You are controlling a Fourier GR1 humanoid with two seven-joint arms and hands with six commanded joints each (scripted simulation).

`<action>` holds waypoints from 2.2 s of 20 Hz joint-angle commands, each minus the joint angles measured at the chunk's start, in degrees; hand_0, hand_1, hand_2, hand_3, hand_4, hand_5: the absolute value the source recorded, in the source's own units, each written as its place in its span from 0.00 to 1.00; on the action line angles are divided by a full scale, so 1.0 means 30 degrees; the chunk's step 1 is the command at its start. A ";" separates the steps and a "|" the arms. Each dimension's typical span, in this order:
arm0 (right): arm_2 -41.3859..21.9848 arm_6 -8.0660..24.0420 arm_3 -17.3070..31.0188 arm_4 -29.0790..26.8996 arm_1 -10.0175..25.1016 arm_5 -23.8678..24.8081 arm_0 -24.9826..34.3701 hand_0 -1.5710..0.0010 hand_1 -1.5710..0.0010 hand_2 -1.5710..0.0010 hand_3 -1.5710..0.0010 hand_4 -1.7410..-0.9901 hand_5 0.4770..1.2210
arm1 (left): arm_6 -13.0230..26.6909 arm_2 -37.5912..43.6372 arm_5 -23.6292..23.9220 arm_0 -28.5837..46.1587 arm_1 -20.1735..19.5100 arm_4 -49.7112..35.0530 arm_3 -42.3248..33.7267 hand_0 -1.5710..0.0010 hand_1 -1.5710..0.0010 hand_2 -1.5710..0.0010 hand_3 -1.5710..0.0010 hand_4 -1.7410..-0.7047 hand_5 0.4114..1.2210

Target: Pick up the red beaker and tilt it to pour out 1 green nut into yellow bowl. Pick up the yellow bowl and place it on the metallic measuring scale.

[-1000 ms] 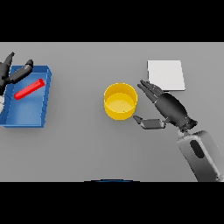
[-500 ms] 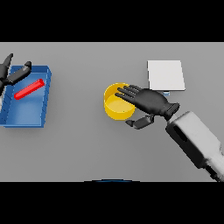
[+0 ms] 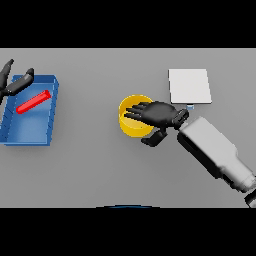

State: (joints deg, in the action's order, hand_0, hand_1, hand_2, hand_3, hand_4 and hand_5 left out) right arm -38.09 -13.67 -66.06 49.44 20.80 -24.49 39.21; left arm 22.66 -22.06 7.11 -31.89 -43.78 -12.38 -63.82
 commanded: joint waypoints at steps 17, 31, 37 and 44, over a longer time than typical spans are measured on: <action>-0.0679 -0.0598 0.1525 0.0024 -0.0426 -0.0236 0.0604 0.19 0.19 0.24 0.35 0.14 0.91 | -0.0092 -0.0057 -0.0309 -0.0106 -0.0152 0.0158 0.0408 1.00 1.00 1.00 1.00 0.92 0.37; 0.0686 0.1355 -0.1977 -0.1568 0.1525 -0.2799 0.0987 0.01 0.01 0.08 0.23 0.01 1.00 | -0.0251 -0.0142 -0.0042 0.0202 -0.0107 0.0191 -0.0081 1.00 1.00 1.00 1.00 0.93 0.36; 0.1442 0.2863 -0.2759 -0.1680 0.1917 -0.3019 0.1125 0.03 0.00 0.03 0.25 0.00 1.00 | -0.0312 0.0169 -0.0711 -0.0403 -0.0105 -0.0217 0.0522 1.00 1.00 1.00 1.00 0.91 0.36; 0.2919 0.2599 -0.0674 -0.1419 0.3038 -0.1126 0.2169 0.01 0.00 0.02 0.26 0.00 1.00 | 0.0154 0.0373 -0.0400 0.0170 -0.0296 -0.0637 -0.0352 1.00 1.00 1.00 1.00 0.87 0.40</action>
State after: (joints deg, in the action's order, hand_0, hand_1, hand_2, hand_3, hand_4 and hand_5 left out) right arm -29.32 -5.60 -68.07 45.25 29.96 -27.85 45.71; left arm 23.09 -20.94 5.92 -31.38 -44.68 -14.28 -64.88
